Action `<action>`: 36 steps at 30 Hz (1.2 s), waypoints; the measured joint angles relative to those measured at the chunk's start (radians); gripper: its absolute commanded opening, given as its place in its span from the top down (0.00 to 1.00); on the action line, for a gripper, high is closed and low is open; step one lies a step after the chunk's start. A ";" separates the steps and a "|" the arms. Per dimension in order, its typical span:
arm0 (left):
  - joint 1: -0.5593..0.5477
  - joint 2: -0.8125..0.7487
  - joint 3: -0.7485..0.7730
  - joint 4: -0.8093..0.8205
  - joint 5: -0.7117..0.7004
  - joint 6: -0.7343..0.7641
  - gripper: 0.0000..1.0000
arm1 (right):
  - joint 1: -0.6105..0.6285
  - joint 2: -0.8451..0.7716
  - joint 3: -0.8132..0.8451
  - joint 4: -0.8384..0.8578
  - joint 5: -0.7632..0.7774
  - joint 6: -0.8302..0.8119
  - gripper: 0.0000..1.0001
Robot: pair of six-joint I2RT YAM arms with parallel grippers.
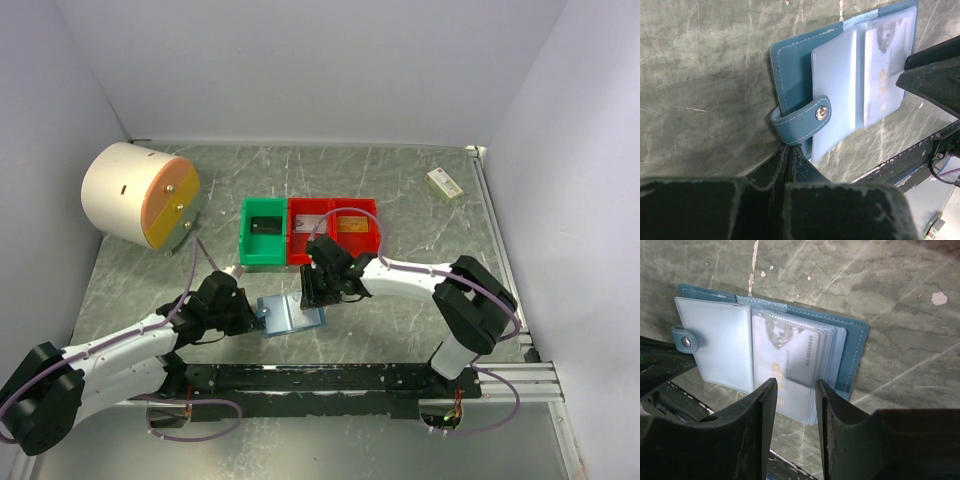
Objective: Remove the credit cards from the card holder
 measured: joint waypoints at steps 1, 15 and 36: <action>0.000 0.000 0.000 0.000 0.000 0.000 0.93 | 0.000 0.000 -0.002 0.004 -0.001 0.001 0.63; -0.003 0.000 0.000 -0.009 -0.006 0.000 0.93 | -0.004 -0.037 -0.098 0.144 -0.022 0.089 0.64; -0.011 0.024 0.000 0.023 -0.011 -0.004 0.93 | 0.004 -0.052 -0.034 0.099 -0.085 0.023 0.71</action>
